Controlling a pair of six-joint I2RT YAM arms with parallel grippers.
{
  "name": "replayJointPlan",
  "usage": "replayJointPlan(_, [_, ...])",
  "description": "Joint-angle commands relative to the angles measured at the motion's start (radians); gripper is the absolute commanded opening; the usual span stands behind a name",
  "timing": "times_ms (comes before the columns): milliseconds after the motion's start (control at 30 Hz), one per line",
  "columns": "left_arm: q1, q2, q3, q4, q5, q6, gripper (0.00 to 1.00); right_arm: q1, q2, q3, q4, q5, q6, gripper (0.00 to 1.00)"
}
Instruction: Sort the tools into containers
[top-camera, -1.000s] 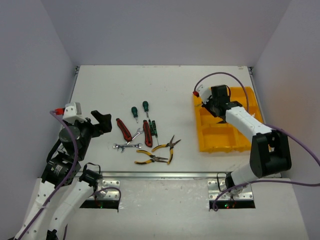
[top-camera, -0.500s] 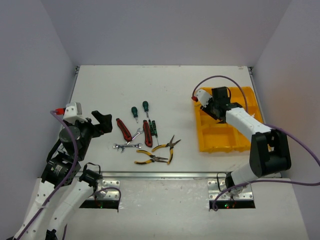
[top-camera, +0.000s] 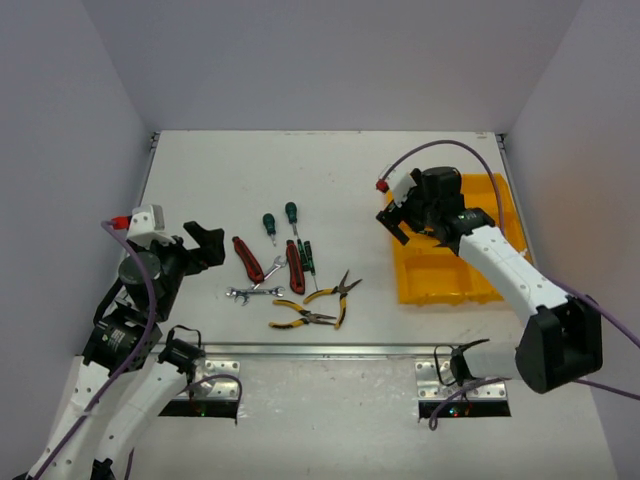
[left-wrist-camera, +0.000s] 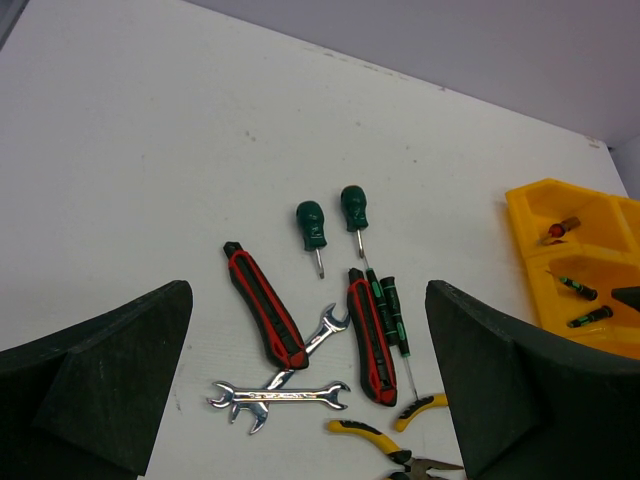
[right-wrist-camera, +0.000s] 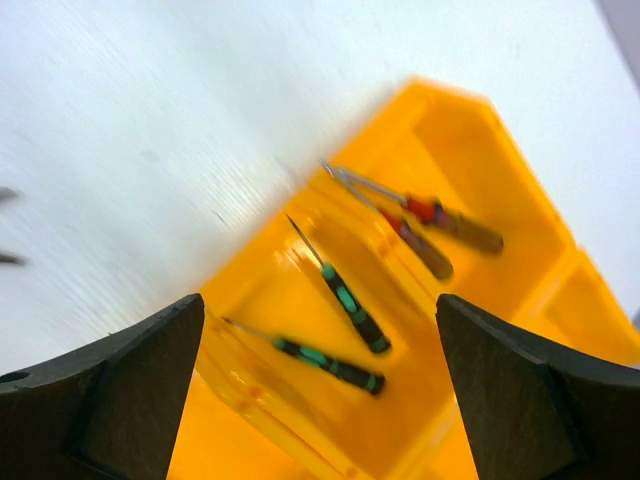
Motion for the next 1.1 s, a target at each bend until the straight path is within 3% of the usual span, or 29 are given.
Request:
replayJointPlan(0, [-0.011, 0.016, 0.001, 0.035, -0.003, 0.001, 1.0, 0.198, 0.014, 0.069, 0.13, -0.029, 0.25, 0.99])
replayJointPlan(67, [-0.011, 0.014, 0.0, 0.034, -0.007, 0.0, 1.0, 0.224, 0.069, 0.154, 0.099, 0.074, 0.494, 0.99])
replayJointPlan(133, [-0.011, 0.011, 0.0, 0.033, -0.011, -0.002, 1.0, 0.22, 0.171, 0.287, -0.051, 0.098, 0.712, 0.99])
replayJointPlan(200, [-0.011, 0.011, 0.0, 0.033, -0.012, -0.002, 1.0, 0.224, 0.377, 0.545, -0.31, 0.015, 0.749, 0.99])
replayJointPlan(267, [-0.011, 0.012, 0.001, 0.033, -0.015, -0.002, 1.0, 0.248, 0.542, 0.682, -0.434, 0.109, 0.788, 0.99])
replayJointPlan(333, [-0.011, 0.012, 0.001, 0.031, -0.016, -0.002, 1.0, 0.268, 0.546, 0.629, -0.364, 0.192, 0.87, 0.99])
replayJointPlan(467, [-0.011, 0.007, 0.001, 0.028, -0.025, -0.003, 1.0, 0.258, 0.564, 0.452, -0.117, 0.066, 0.975, 0.99])
replayJointPlan(533, [-0.011, 0.004, 0.001, 0.028, -0.025, -0.005, 1.0, 0.291, 0.609, 0.495, -0.153, 0.075, 0.992, 0.99])
replayJointPlan(600, [-0.011, -0.002, 0.0, 0.031, -0.024, -0.004, 1.0, 0.341, 0.683, 0.591, -0.237, 0.183, 0.99, 0.98])
replayJointPlan(733, [-0.011, -0.002, 0.0, 0.033, -0.019, -0.002, 1.0, 0.389, 0.744, 0.64, -0.272, 0.269, 1.044, 0.75])
replayJointPlan(867, [-0.011, -0.011, -0.002, 0.033, -0.021, -0.002, 1.0, 0.411, 0.787, 0.672, -0.293, 0.319, 1.076, 0.59])
replayJointPlan(1067, [-0.011, -0.015, -0.002, 0.034, -0.019, -0.002, 1.0, 0.423, 0.826, 0.688, -0.28, 0.295, 1.091, 0.48])
